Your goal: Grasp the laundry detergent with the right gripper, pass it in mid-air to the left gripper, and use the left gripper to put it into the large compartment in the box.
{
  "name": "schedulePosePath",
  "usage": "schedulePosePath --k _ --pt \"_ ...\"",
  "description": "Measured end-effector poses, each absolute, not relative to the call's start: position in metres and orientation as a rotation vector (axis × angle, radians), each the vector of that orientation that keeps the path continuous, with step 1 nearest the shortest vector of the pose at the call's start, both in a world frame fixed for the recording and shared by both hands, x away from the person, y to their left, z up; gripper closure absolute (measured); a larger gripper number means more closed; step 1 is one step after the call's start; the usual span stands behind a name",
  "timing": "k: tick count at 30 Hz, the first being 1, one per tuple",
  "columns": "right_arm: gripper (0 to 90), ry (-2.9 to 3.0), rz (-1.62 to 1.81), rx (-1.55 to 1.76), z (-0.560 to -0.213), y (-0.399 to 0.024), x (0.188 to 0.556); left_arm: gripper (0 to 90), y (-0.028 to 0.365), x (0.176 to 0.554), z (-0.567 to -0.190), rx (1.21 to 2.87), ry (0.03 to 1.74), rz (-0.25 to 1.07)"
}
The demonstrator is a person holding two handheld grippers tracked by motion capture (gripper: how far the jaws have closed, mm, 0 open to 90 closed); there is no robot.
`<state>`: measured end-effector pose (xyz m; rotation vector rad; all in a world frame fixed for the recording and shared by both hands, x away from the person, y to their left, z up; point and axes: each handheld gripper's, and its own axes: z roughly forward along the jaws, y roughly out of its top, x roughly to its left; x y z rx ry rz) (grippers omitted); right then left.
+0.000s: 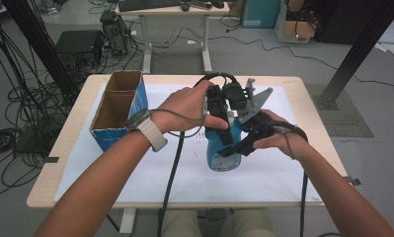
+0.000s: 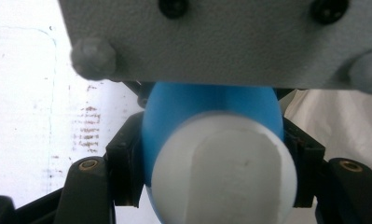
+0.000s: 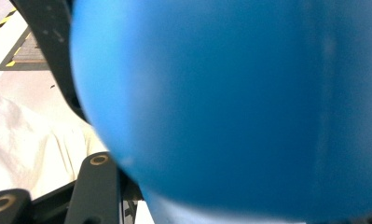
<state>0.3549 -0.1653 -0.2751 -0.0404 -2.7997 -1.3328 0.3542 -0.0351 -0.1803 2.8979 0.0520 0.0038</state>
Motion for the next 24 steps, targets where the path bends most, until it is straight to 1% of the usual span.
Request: schedulePosePath --k 24 --pt "43.4 -2.799 -1.332 -0.039 -0.2741 -0.1649 0.3561 37.5 -0.0343 0.3550 -0.1795 2.893 0.055 0.004"
